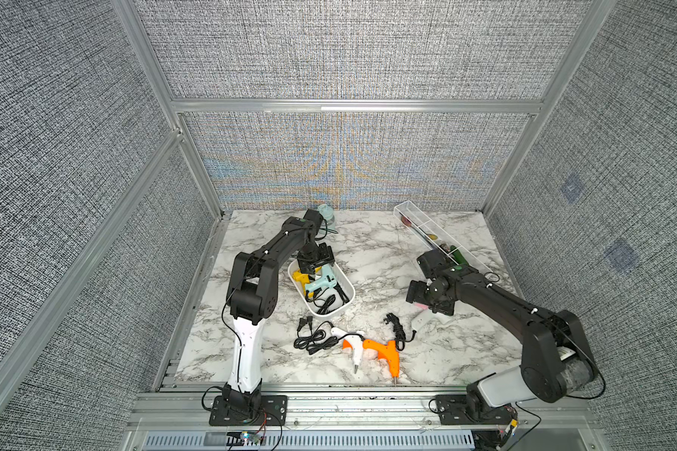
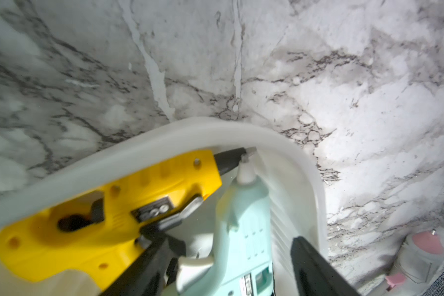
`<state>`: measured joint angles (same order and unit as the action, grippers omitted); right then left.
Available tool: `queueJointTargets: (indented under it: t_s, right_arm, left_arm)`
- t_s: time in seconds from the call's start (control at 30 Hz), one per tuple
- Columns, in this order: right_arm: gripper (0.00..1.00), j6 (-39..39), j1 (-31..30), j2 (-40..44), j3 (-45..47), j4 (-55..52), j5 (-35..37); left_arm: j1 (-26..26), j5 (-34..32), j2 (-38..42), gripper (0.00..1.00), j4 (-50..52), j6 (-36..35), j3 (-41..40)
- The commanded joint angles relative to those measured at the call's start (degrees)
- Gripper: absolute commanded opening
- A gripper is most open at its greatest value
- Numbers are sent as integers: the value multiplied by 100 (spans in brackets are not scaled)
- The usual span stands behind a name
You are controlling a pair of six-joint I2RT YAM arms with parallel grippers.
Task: Put the hot melt glue gun into the storage box
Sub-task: Place the hot melt adhesive gun in the storage box, then pick up the hot melt adhesive gun from the center of the board.
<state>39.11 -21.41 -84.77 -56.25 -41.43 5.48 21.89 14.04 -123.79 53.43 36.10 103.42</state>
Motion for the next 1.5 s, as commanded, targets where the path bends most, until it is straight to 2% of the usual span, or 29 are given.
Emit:
queueJointTargets:
  t_s: [0.0, 0.17, 0.43, 0.53, 0.67, 0.83, 1.03, 1.3, 1.47]
  right_arm:
    - [96, -14, -20, 56, -82, -108, -23]
    - [96, 164, -314, 190, -234, -307, -202]
    - [96, 1363, -2221, -17, 166, -307, -767]
    - [96, 1526, -2608, -146, 263, -319, -853]
    - [96, 1606, -2918, -332, 463, -382, -981]
    - [96, 1670, -2902, -406, 928, 47, -1215]
    - [96, 1541, -2897, -269, 993, 143, -1270]
    - [96, 1051, -3111, 364, 993, 2, -939]
    - [95, 744, -3282, 235, 993, -142, -895]
  left_arm:
    - [-14, -37, 278, 99, 147, -92, 65]
    - [25, -88, 1026, 99, 430, -163, 155]
    - [16, -769, 2108, 97, 961, -351, 35]
    - [-62, -1049, 2327, 96, 1041, -398, -188]
    - [-193, -1044, 2484, 95, 1029, -450, -370]
    - [-261, -1061, 2576, 95, 1003, -487, -495]
    - [-267, -1052, 2688, 95, 1003, -481, -594]
    - [-279, -1053, 2783, 95, 1038, -483, -560]
    - [-274, -1043, 2772, 95, 1055, -499, -507]
